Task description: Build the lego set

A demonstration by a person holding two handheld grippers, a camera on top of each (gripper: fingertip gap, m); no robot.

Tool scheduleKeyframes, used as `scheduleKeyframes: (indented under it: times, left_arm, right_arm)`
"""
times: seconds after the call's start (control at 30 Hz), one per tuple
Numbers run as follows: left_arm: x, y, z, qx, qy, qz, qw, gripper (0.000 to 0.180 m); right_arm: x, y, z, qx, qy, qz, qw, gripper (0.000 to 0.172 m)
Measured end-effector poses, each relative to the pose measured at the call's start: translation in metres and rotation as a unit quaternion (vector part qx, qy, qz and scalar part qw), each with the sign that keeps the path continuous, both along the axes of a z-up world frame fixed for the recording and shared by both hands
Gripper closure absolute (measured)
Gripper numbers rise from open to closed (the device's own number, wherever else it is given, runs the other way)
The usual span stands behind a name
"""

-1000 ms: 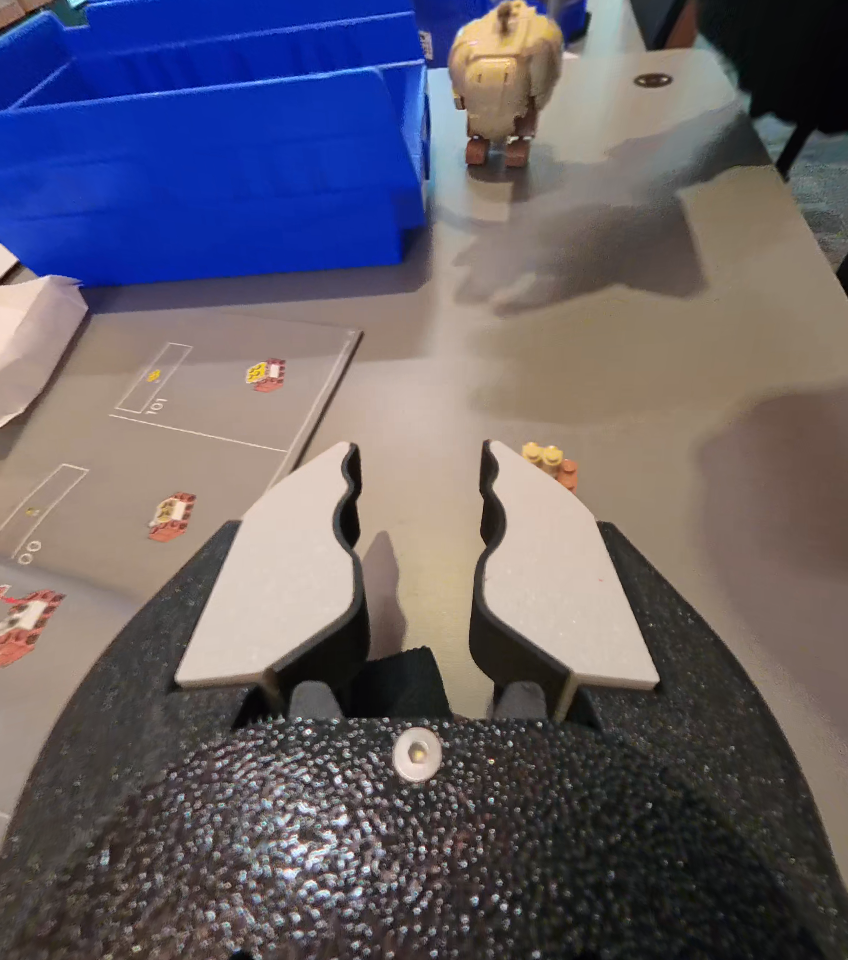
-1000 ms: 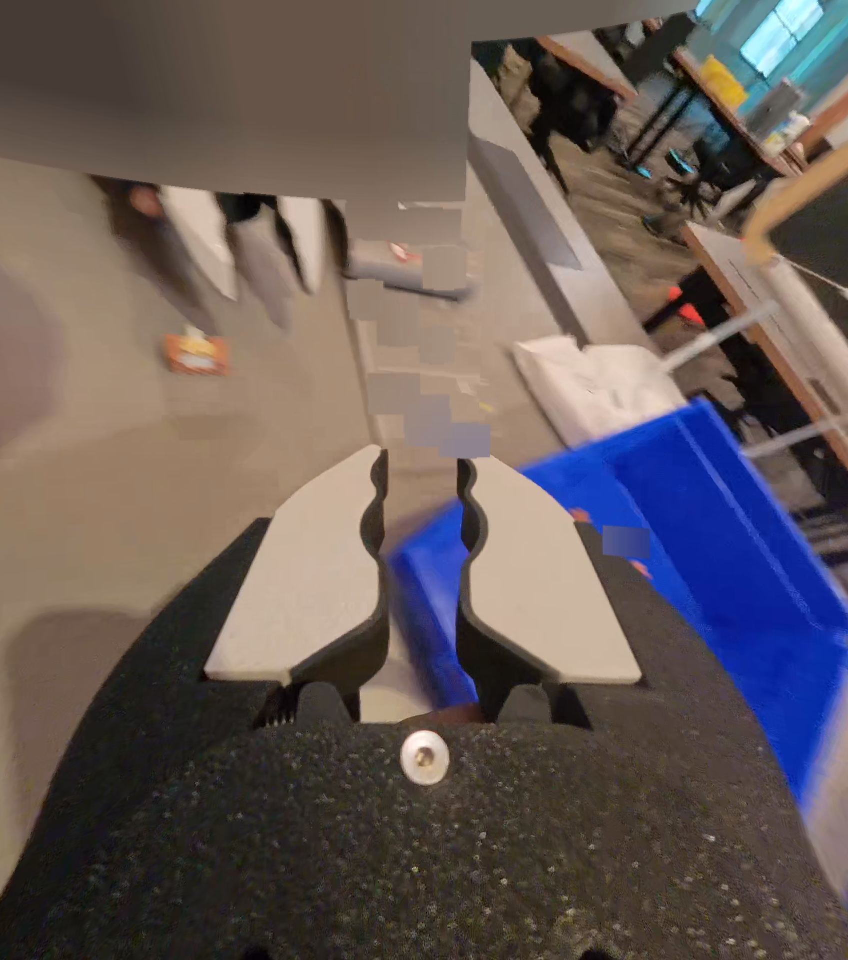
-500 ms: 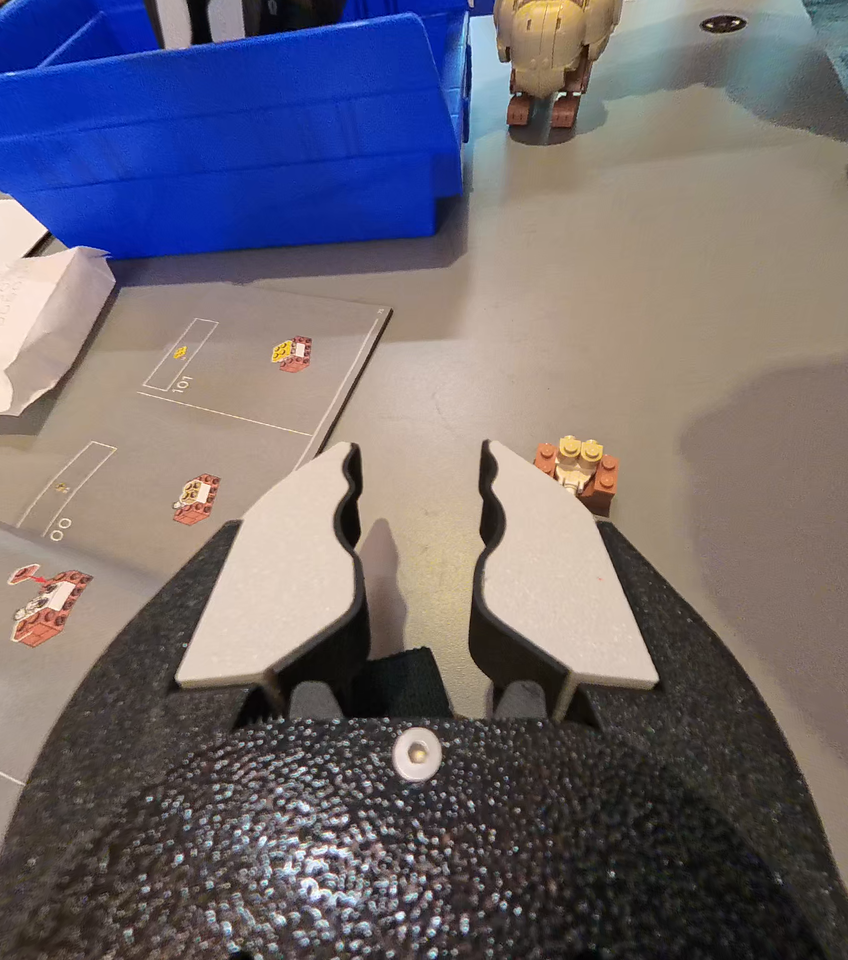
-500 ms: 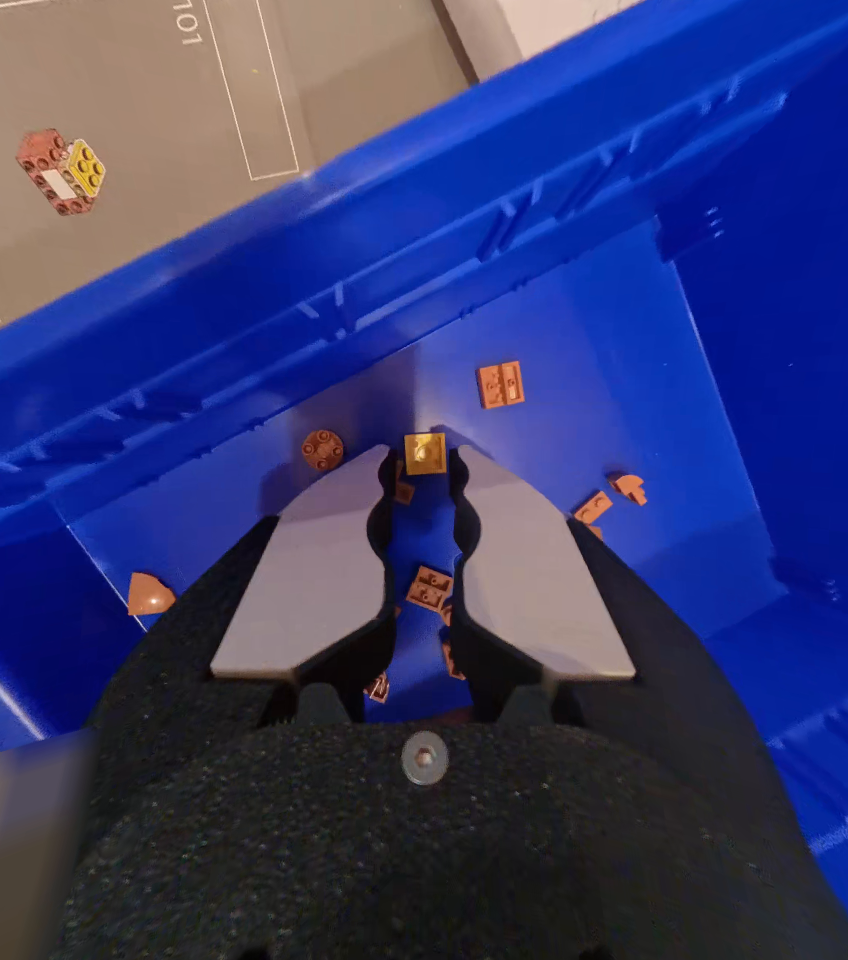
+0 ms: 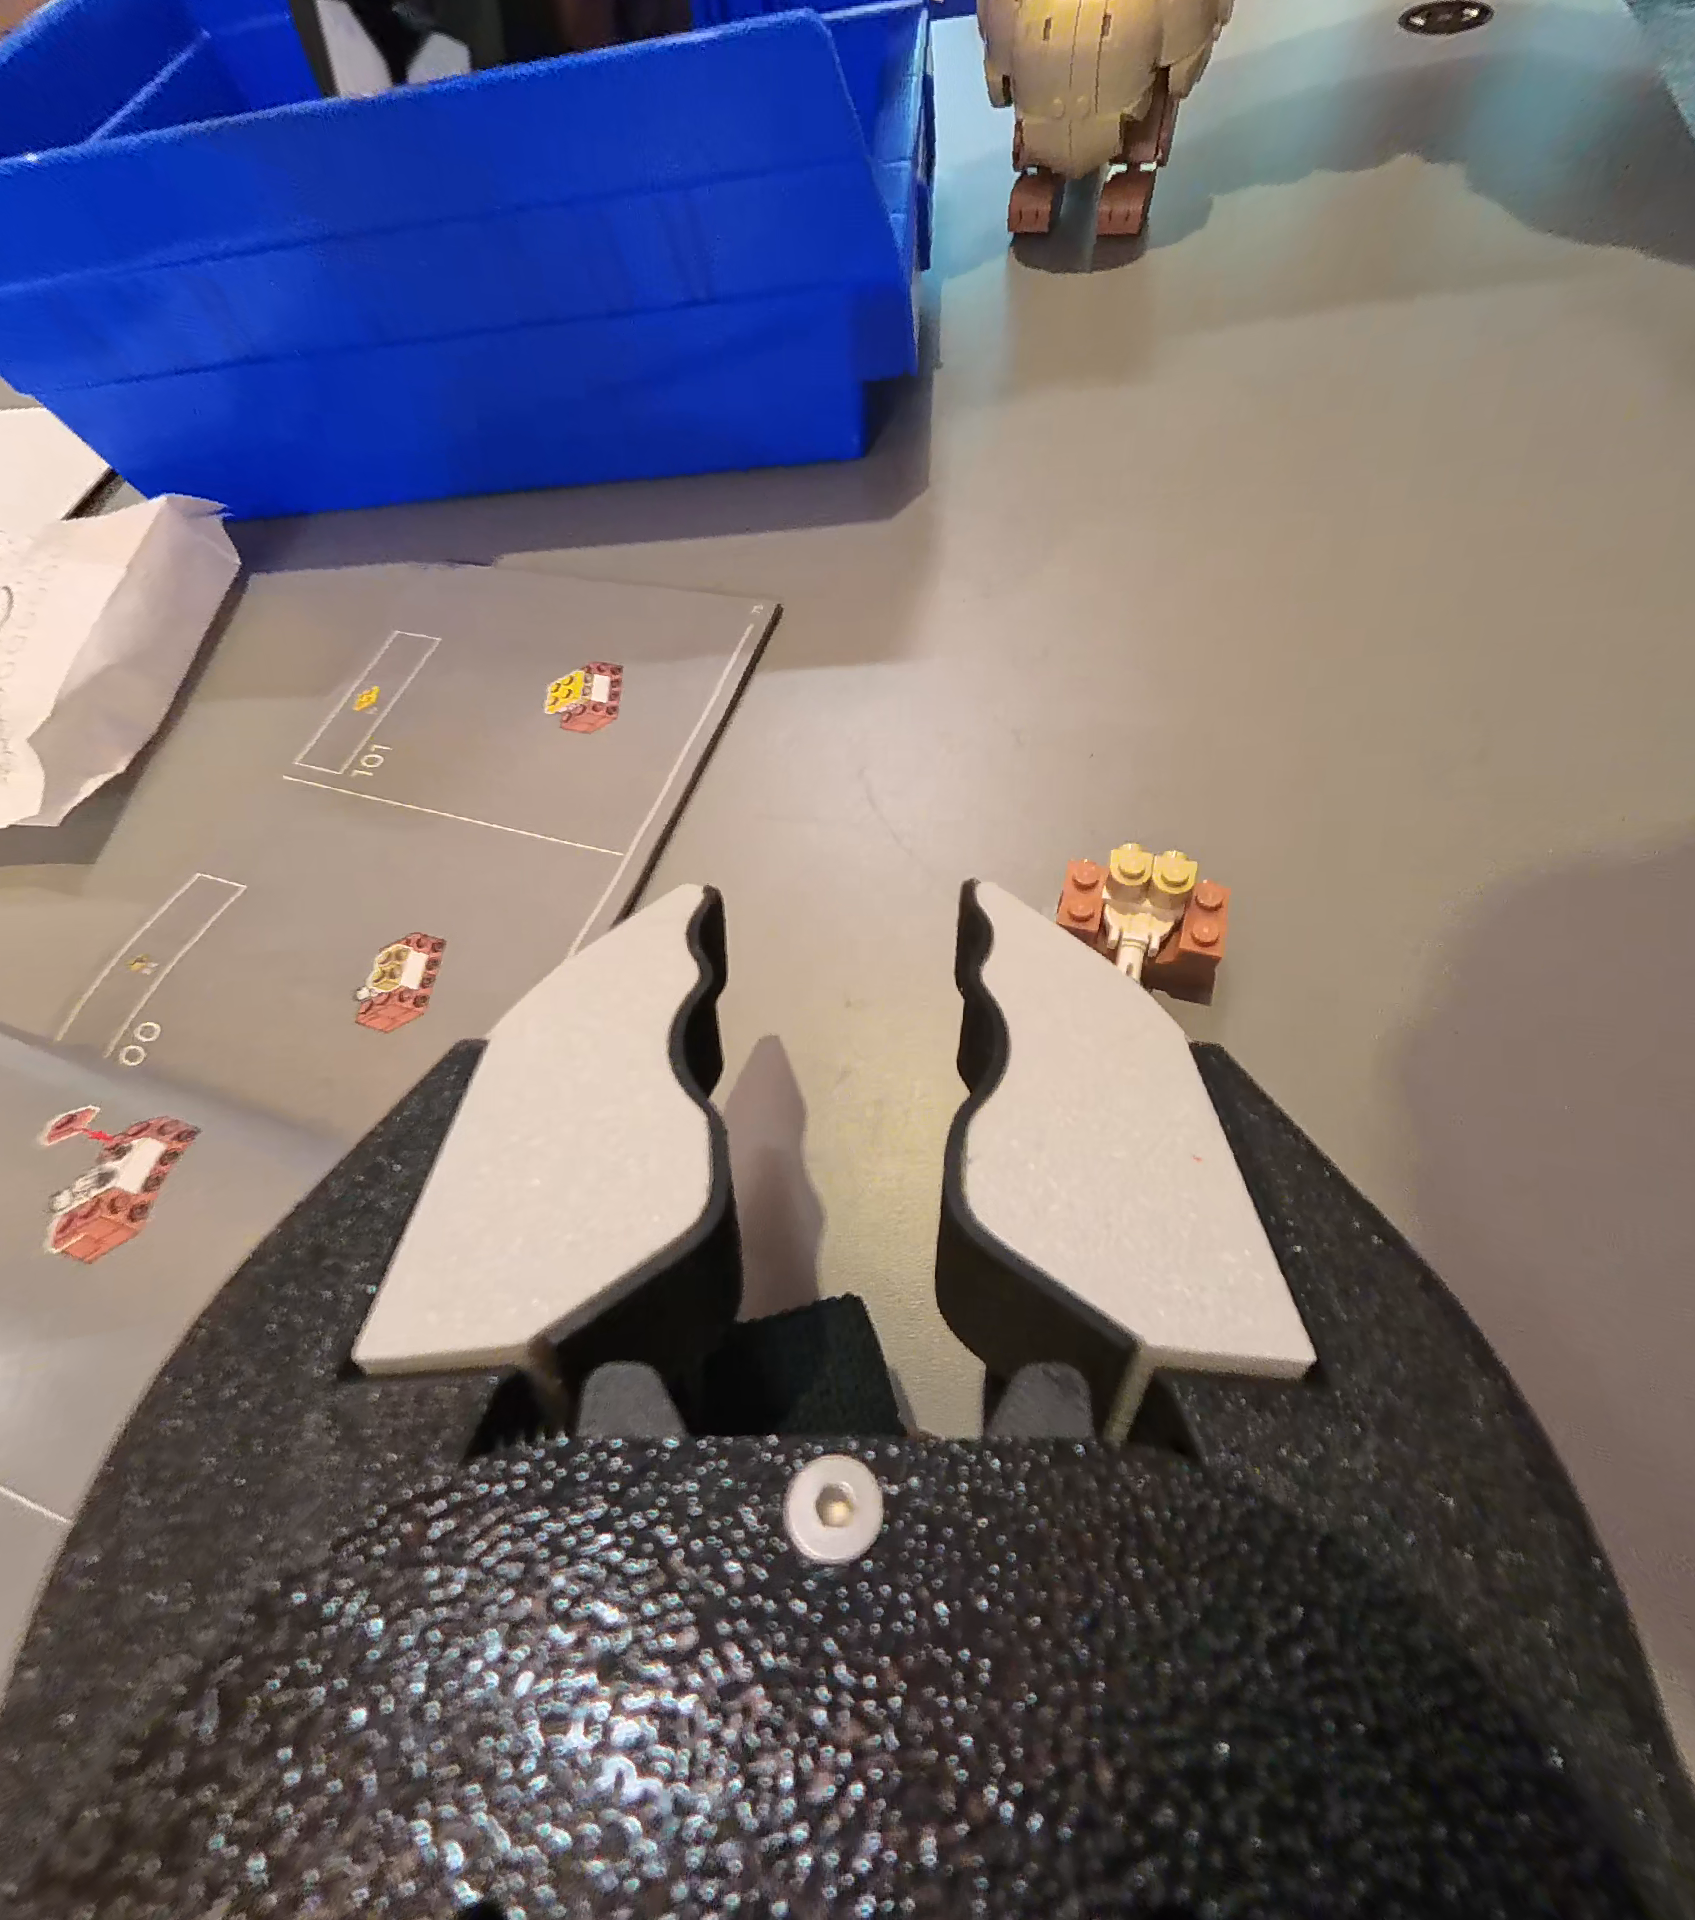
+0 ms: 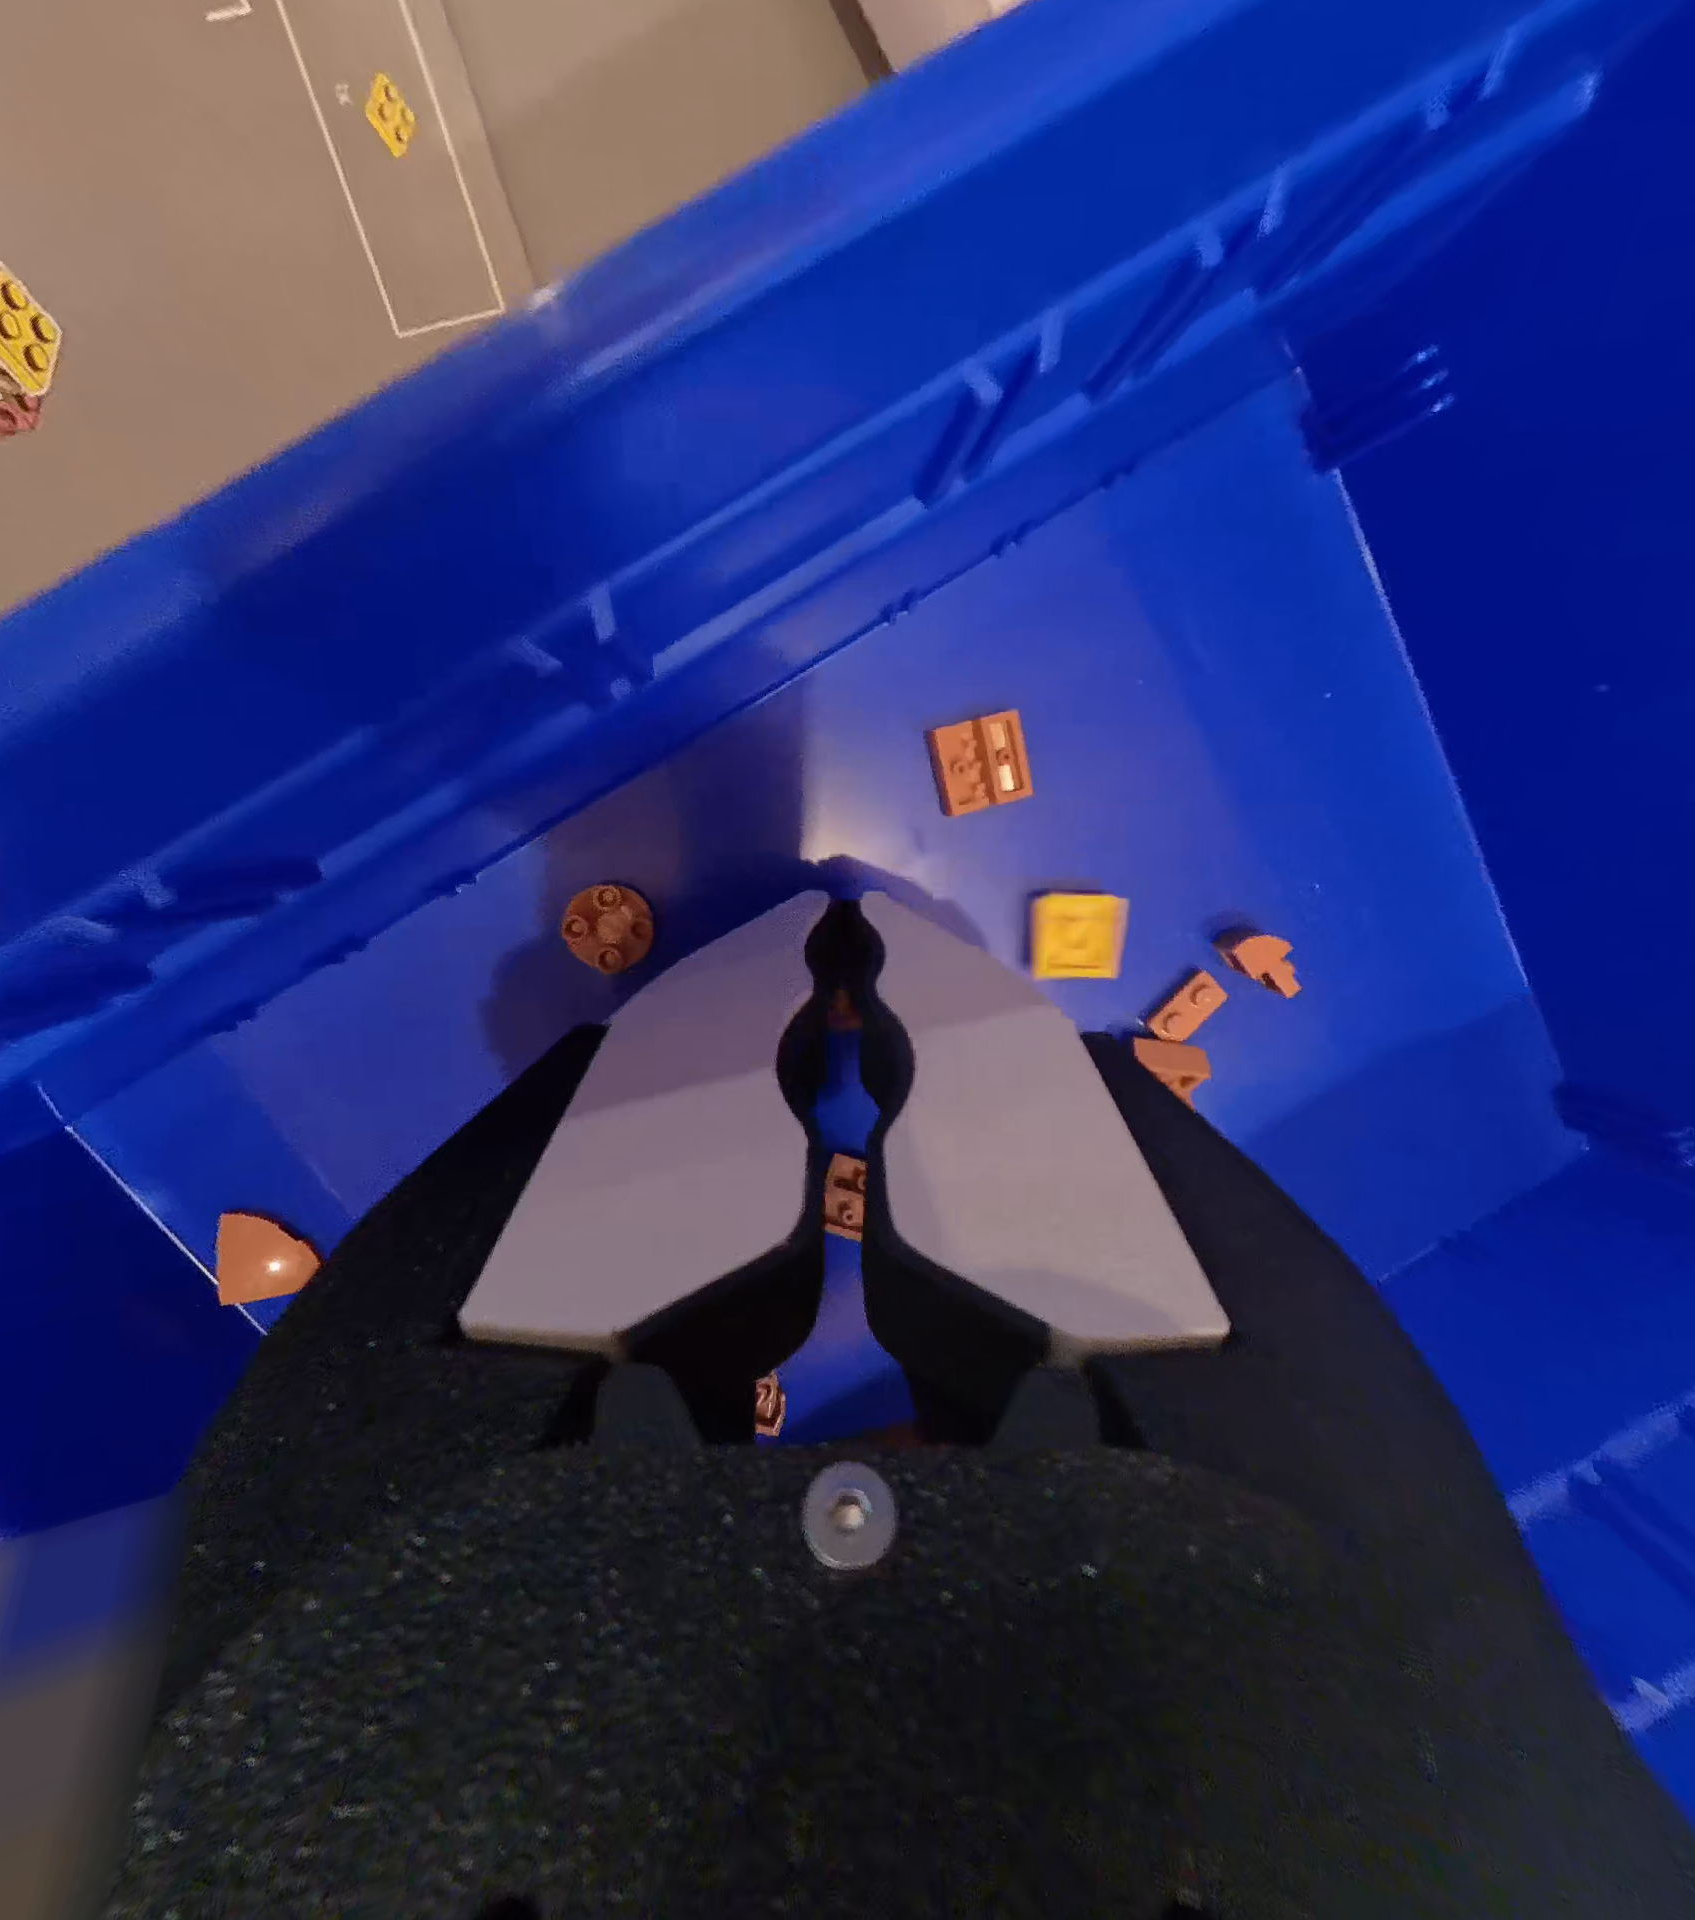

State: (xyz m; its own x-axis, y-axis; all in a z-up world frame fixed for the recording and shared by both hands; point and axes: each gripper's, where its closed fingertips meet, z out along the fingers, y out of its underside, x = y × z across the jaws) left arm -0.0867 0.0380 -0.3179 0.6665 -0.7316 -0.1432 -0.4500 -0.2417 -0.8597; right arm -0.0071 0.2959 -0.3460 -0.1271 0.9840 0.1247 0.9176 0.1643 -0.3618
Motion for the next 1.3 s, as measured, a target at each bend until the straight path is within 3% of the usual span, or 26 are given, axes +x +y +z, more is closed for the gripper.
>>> scheduleKeyframes:
  times: [0.37,0.6,0.77,0.97,1.17,1.3]
  left_arm:
    - [-0.001,-0.003,-0.002,0.006,0.012,0.000,1.000,0.140]
    - [-0.002,-0.001,-0.004,0.003,0.021,0.008,1.000,0.140]
    - [-0.002,0.000,-0.005,-0.004,0.019,0.010,1.000,0.141]
    - [-0.002,-0.001,-0.003,-0.005,0.008,0.005,1.000,0.141]
    - [-0.001,-0.003,-0.002,-0.006,0.003,-0.002,1.000,0.141]
    - [-0.003,-0.003,0.002,0.001,-0.008,0.003,1.000,0.141]
  right_arm:
    - [0.021,0.004,0.052,0.046,0.083,-0.039,0.995,0.172]
    - [0.011,0.026,0.031,0.069,0.041,-0.021,0.997,0.171]
    - [0.003,0.068,0.014,0.164,-0.051,0.107,0.979,0.150]
    - [-0.004,0.068,0.001,0.090,-0.101,0.190,0.972,0.141]
    - [0.000,0.068,-0.008,0.029,-0.137,0.154,0.978,0.154]
    - [0.001,0.067,-0.007,0.035,-0.125,0.132,0.983,0.154]
